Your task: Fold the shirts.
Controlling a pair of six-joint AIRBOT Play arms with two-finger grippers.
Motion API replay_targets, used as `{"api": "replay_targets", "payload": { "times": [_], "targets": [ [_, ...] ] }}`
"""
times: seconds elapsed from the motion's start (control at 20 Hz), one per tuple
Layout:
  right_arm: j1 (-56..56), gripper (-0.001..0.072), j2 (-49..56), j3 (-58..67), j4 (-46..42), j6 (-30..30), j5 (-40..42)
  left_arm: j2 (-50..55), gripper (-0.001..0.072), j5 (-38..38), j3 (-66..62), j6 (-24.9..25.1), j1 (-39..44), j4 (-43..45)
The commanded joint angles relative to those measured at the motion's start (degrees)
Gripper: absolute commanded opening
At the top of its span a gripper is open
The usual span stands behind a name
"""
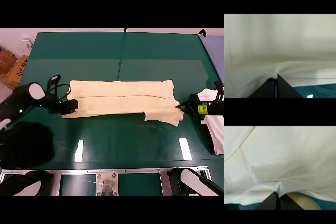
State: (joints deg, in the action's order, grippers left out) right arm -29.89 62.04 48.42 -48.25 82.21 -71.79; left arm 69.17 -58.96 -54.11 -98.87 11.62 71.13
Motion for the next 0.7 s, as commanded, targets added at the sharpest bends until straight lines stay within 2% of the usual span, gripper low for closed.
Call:
{"api": "replay_targets", "payload": {
  "times": [0.0,0.5,0.55,0.6,0.65],
  "targets": [
    [5.2,0.002,9.4,10.0,1.8,0.1,4.5,8.2,0.0025,0.4,-8.7,0.4,-0.1,1.2],
    [13.7,0.0021,46.9,43.2,1.8,-0.3,5.9,33.4,0.0028,1.8,-33.9,0.8,-0.1,1.4],
    [13.7,0.0053,49.0,45.4,1.8,-0.3,5.8,34.2,0.0034,2.7,-34.8,0.5,-0.1,2.3],
    [13.4,0.0177,50.3,47.2,1.7,-0.3,5.6,34.4,0.0296,3.5,-35.4,0.2,-0.1,3.7],
    [12.6,0.0335,50.5,48.2,1.7,-0.4,5.2,34.2,0.0658,4.0,-36.3,0.2,-0.1,4.8]
  ]
}}
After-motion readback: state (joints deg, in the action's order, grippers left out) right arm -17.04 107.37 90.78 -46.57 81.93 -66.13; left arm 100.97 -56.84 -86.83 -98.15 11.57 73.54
